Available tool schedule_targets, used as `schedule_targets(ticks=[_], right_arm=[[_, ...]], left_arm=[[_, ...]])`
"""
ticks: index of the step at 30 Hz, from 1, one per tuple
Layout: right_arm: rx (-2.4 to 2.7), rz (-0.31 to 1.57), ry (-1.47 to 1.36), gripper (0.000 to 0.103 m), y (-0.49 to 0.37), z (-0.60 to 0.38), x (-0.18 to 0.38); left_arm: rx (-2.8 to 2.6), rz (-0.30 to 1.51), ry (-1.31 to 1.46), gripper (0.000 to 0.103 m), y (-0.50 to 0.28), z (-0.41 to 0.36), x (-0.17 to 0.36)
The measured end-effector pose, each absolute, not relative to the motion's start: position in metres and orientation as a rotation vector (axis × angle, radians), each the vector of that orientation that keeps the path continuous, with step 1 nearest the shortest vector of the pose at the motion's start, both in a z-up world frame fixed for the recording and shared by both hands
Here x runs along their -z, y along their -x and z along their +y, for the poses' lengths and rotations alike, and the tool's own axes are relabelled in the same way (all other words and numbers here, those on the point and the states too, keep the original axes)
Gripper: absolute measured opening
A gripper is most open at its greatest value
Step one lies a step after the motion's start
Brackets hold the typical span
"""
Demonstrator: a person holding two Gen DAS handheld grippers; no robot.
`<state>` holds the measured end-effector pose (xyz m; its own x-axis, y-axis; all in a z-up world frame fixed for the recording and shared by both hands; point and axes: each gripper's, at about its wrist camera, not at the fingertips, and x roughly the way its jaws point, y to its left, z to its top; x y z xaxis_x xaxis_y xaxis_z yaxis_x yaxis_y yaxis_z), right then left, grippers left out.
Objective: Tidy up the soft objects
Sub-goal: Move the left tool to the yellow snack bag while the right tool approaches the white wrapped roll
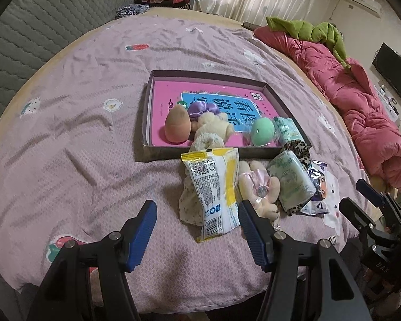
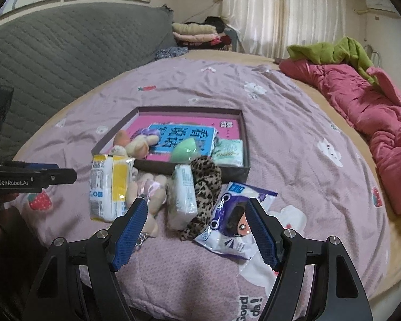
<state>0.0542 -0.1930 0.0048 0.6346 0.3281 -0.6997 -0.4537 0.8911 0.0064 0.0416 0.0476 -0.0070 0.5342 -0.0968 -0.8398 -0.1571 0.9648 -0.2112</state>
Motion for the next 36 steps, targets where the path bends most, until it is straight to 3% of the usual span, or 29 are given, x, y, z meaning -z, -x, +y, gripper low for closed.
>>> schedule_targets(ticks=[19, 26, 36], right_arm=[[-0.449, 0.831, 0.182, 0.077, -0.071, -0.184, 0.02], [-0.448, 0.854, 0.178, 0.077, -0.08, -0.18, 0.03], [-0.493, 0.874, 0.143, 0.077, -0.098, -0.172, 0.041]], left_arm=[[0.061, 1.074, 0.42, 0.062, -0.071, 0.056, 0.049], [0.146, 1.043, 0.474, 0.044, -0.078, 0.054, 0.049], [0.199, 1.018, 0.471, 0.035, -0.086, 0.049, 0.049]])
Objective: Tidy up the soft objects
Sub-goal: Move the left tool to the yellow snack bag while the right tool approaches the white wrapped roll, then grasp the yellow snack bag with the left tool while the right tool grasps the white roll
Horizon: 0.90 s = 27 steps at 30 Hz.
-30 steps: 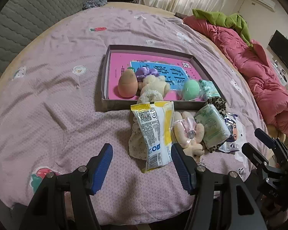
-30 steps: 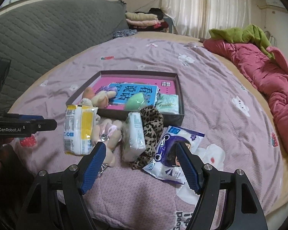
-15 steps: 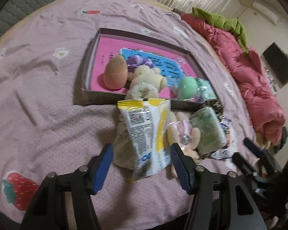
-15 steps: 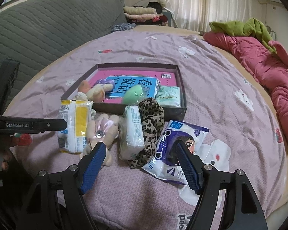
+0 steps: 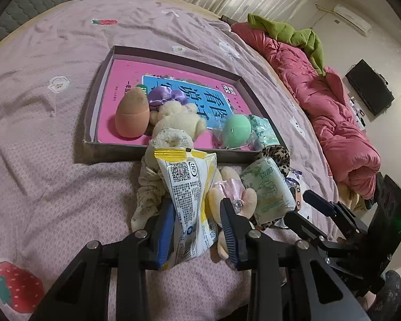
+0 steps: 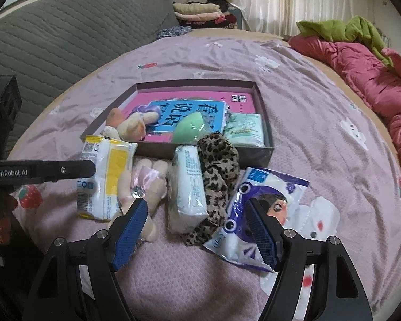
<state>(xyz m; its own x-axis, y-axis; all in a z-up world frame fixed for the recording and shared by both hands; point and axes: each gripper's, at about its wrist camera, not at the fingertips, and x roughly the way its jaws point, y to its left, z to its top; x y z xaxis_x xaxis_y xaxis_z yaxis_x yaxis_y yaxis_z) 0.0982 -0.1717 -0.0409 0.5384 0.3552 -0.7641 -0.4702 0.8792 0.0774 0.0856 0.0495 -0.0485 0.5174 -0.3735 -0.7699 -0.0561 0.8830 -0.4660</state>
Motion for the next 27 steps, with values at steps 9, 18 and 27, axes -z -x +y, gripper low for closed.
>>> schedule_targets(ticks=[9, 18, 27], right_arm=[[-0.59, 0.884, 0.147, 0.038, -0.1, -0.155, 0.046], [-0.579, 0.919, 0.149, 0.03, -0.113, -0.149, 0.058], [-0.586, 0.938, 0.124, 0.021, -0.12, -0.151, 0.064]], left_arm=[[0.263, 0.995, 0.47, 0.035, -0.086, 0.046, 0.047], [0.267, 1.025, 0.476, 0.035, -0.098, 0.043, 0.055], [0.262, 1.063, 0.496, 0.035, -0.113, 0.041, 0.069]])
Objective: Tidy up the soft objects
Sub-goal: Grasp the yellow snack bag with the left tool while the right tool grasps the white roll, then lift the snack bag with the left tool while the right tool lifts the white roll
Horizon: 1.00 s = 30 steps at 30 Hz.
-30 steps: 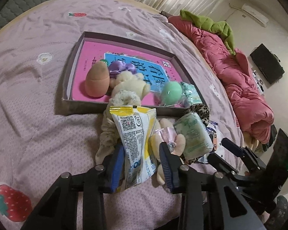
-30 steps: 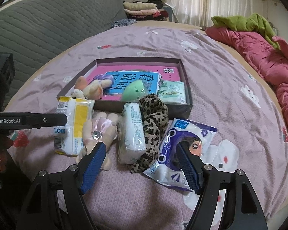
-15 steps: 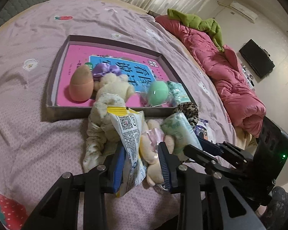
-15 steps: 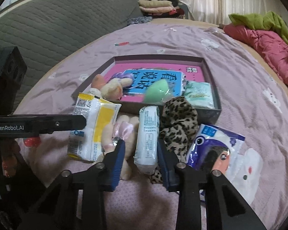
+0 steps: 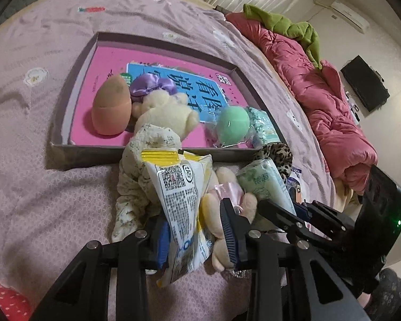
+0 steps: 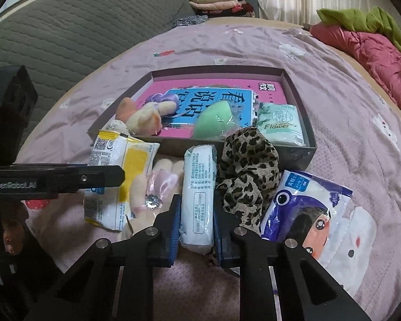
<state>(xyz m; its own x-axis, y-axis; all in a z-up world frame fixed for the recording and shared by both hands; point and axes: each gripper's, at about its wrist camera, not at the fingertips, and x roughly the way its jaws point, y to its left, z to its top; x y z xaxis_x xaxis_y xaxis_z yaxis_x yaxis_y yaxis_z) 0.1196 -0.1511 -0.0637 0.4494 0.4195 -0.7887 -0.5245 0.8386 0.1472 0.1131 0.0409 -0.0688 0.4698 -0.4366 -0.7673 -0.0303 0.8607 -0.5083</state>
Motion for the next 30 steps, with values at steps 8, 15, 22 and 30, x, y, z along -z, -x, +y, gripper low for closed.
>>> schedule_targets(ticks=[8, 15, 22, 30], right_arm=[[-0.584, 0.934, 0.129, 0.02, -0.12, -0.152, 0.063], [-0.578, 0.911, 0.118, 0.02, -0.116, -0.156, 0.055], [-0.568, 0.881, 0.08, 0.019, -0.114, -0.165, 0.041], [-0.577, 0.836, 0.055, 0.019, -0.109, -0.168, 0.022]], left_arm=[[0.248, 1.062, 0.492, 0.015, -0.116, 0.042, 0.073], [0.241, 1.041, 0.489, 0.014, -0.108, 0.042, 0.065], [0.236, 0.988, 0.491, 0.014, -0.1, 0.047, 0.043], [0.229, 0.93, 0.492, 0.014, -0.091, 0.054, 0.02]])
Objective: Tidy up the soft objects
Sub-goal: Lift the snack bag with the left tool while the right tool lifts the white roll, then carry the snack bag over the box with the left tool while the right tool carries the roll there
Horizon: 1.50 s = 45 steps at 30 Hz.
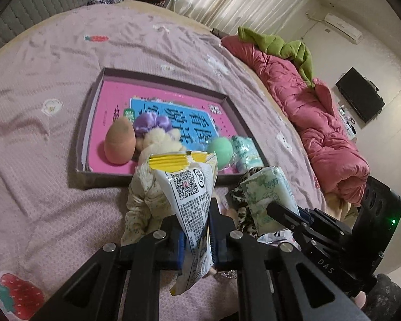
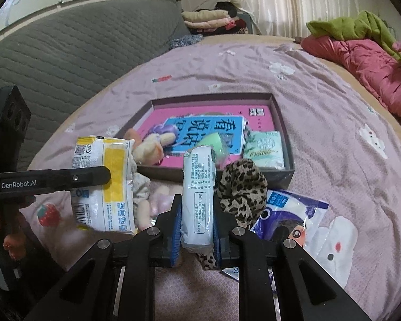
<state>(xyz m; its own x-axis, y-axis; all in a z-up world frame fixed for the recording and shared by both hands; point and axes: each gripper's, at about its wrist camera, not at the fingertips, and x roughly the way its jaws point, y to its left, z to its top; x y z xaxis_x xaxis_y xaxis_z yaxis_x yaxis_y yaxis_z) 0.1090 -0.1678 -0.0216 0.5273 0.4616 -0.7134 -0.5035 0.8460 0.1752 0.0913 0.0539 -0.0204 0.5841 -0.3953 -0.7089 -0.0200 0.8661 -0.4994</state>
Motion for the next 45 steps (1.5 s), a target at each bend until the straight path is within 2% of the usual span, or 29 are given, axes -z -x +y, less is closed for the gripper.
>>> schedule_targets(ticks=[19, 45], right_arm=[[-0.577, 0.74, 0.031, 0.019, -0.106, -0.168, -0.016], [-0.541, 0.721, 0.019, 0.019, -0.144, -0.156, -0.023]], left_arm=[[0.178, 0.835, 0.446, 0.014, -0.082, 0.058, -0.017], [0.045, 0.783, 0.39, 0.014, -0.127, 0.117, -0.015]])
